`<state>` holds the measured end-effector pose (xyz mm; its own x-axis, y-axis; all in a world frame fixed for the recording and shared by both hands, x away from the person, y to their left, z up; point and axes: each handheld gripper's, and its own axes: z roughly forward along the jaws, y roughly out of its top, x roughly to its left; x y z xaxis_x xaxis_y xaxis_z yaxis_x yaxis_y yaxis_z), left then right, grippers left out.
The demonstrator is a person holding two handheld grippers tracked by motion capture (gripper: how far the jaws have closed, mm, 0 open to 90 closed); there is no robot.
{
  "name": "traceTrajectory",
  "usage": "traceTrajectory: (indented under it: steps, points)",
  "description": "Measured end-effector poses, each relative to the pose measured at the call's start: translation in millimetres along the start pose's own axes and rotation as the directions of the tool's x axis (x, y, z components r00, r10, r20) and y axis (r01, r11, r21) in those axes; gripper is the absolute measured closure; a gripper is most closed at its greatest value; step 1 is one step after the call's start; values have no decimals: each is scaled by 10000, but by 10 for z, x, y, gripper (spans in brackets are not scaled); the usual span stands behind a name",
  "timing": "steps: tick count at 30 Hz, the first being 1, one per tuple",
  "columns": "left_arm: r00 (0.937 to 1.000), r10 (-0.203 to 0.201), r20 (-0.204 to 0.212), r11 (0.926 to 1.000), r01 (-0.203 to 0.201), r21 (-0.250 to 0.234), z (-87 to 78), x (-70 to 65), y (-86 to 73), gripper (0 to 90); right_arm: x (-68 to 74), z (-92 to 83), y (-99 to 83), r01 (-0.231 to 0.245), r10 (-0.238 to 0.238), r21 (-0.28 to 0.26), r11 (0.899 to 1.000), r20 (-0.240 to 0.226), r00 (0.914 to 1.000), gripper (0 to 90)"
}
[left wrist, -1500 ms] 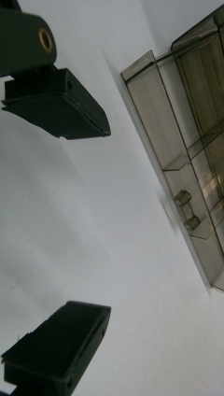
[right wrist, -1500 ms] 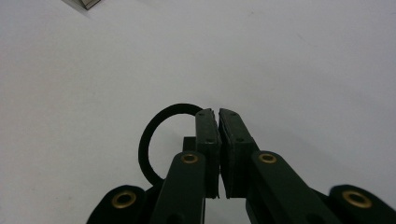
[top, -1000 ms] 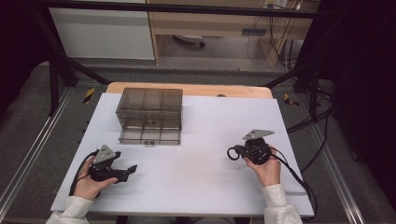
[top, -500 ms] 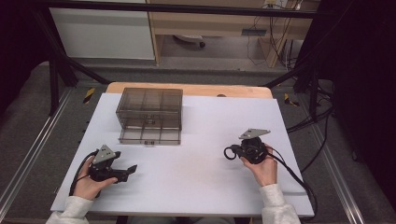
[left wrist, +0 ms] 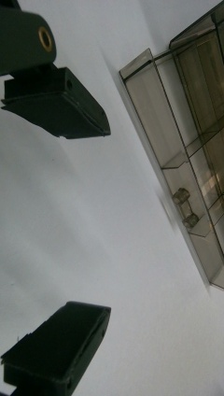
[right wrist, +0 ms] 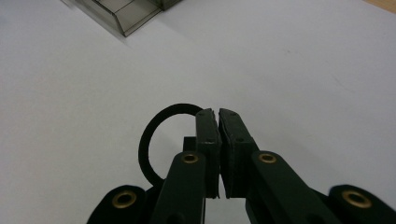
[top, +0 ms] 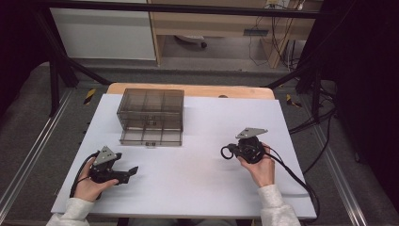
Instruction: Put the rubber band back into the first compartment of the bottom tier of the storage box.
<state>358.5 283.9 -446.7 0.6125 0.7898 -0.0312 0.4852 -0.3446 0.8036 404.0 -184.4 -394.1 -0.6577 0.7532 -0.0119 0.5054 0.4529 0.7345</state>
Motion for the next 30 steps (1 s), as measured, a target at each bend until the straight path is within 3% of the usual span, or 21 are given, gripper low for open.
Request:
traceTrajectory:
  steps: [30]
  points:
    - [10000, -29, 21, 10000, 29, -14, -9, 6, -1, 109, 323, 215, 324, 582, -599, -322, 9978, -565, 9966, 873]
